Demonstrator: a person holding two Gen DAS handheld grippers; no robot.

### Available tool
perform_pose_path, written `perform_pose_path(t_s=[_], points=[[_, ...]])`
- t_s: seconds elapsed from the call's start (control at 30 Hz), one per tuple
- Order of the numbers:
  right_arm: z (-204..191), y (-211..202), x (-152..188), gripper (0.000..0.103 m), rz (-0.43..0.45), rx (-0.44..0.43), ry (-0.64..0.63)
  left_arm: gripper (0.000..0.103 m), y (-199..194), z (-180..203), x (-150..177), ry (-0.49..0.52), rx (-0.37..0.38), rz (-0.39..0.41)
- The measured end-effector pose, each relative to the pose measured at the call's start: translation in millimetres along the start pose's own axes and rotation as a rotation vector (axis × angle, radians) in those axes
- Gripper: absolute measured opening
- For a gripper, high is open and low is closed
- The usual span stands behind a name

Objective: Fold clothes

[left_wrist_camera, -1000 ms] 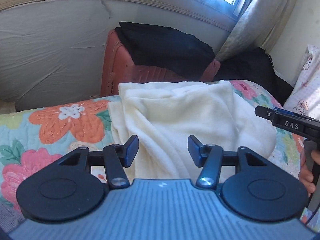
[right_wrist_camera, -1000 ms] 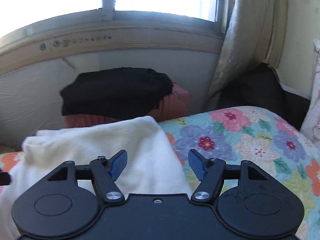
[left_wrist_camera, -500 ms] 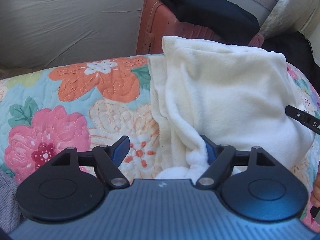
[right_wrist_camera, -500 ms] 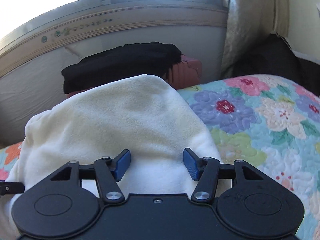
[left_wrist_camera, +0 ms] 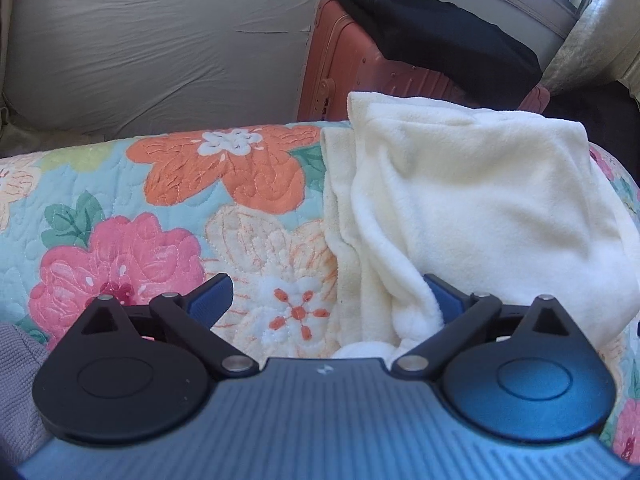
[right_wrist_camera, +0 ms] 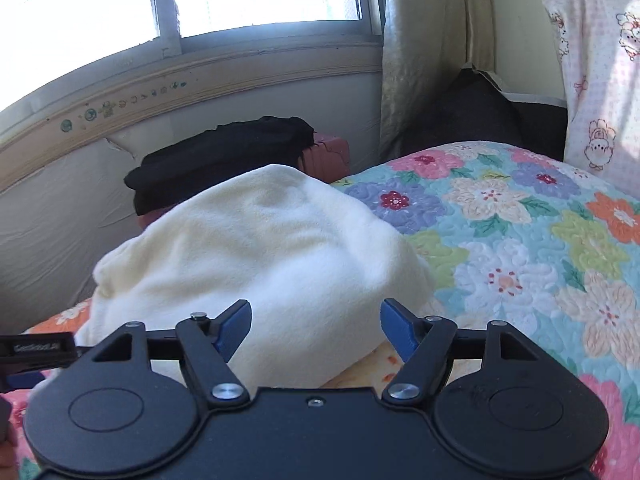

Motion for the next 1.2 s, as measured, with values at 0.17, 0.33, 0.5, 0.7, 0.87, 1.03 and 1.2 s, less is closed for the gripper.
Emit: perform_pose_path(t_s=[0.17, 0.33, 0.5, 0.7, 0.87, 1.03, 1.2], points=[[-5.8, -34.4, 3.3, 0.081, -0.056, -0.051, 0.044, 0.100, -19.7, 13.3, 4.4, 0.058, -0.006, 0.012], [-19.1, -57.3, 2.4, 0.081, -0.073, -0.066, 0.024, 0.101, -44.8, 13.1, 9.4, 0.087, 0.017, 0.004], [-33.4, -76.3, 4.2, 0.081, -0.099, -0.040, -0.013, 0.102, -71.7, 4.8, 20.7, 0.076, 0.032, 0.009], [-40.2, -97.4, 10.6, 0.082, -0.151, -0.008, -0.003, 0.102, -95.9, -2.1, 49.5, 0.073, 0.051, -0.023], [-45.8, -121.8, 17.0, 0.084, -0.163, 0.024, 0.041, 0.103, -134.8, -6.5, 65.1, 0.078, 0.063, 0.008], [-46.4, -154.1, 32.6, 0.090, -0.166, 0.037, 0.082, 0.103, -178.4, -7.5, 84.0, 0.133, 0.081, 0.037], [-41.3, -188.8, 43.2, 0.090, -0.176, 0.075, 0.084, 0.103, -223.0, -12.6, 110.2, 0.137, 0.046, 0.084]])
Point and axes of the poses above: each gripper's, at about its wrist camera, not at the fingertips, and y roughly the way its jaws point, z to its right, x to its underside, the point moved 1 cm from there along y, roughly the way its jaws point, and after that the axes turned 6 degrees about -x, right-handed, at the moved point
